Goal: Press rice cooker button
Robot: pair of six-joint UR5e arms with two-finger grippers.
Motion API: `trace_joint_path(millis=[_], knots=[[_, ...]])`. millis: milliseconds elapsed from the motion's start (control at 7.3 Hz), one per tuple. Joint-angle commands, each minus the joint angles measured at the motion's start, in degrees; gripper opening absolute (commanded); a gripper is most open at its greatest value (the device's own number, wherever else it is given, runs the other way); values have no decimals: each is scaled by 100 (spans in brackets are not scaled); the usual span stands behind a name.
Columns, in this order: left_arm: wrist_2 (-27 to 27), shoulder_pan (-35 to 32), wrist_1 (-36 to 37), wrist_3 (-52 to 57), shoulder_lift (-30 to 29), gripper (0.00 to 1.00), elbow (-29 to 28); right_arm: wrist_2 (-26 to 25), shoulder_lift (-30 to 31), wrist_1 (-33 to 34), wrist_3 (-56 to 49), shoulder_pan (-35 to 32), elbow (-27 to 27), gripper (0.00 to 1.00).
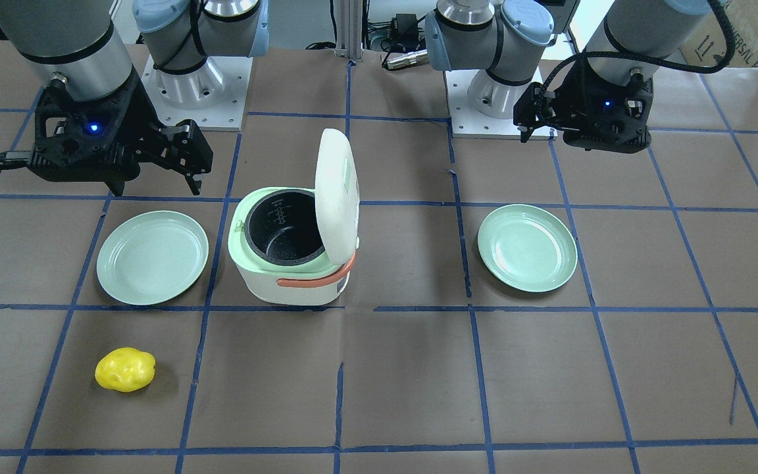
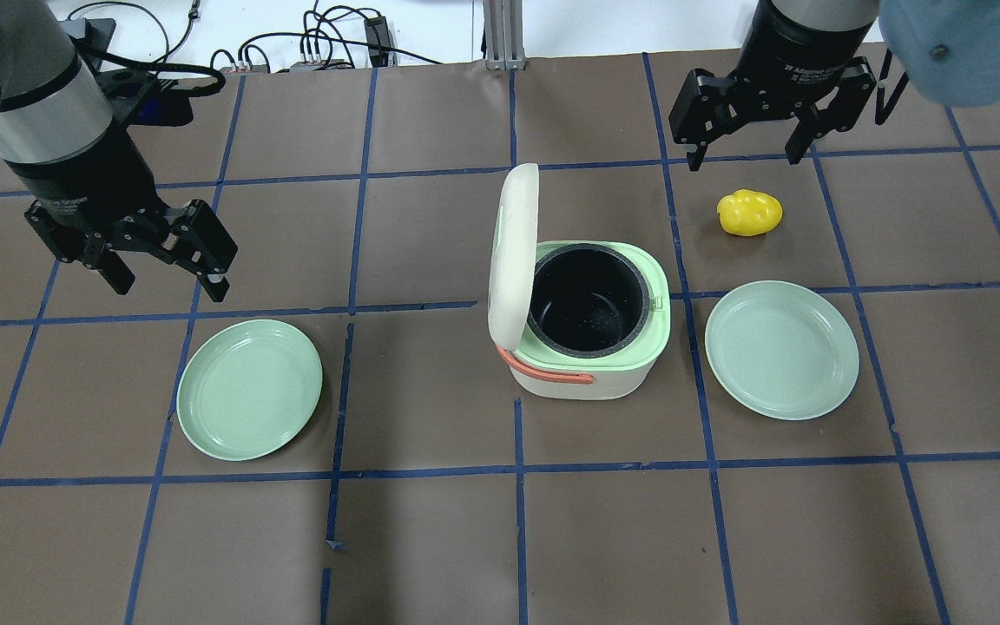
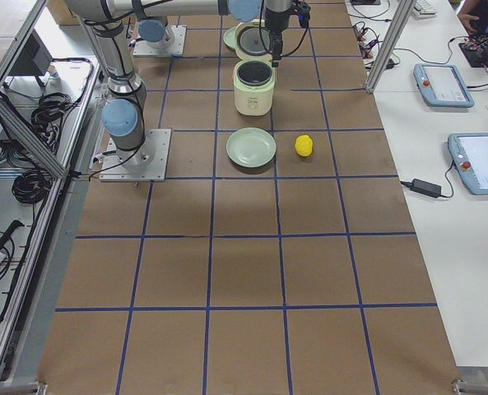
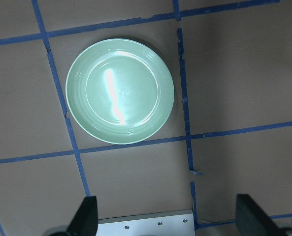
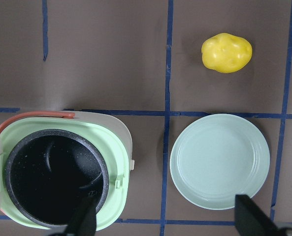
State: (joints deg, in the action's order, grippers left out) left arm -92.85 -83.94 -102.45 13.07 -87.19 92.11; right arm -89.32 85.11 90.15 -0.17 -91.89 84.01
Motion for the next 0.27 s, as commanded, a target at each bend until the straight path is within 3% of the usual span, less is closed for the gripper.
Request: trace_joint_path(millis=[0,137], knots=[[-14,-35,23,2,26,100,26,11,14,2,0,-13,-8,100],[-101,-44,32,11,26,100,35,11,14,2,0,-13,-8,100]])
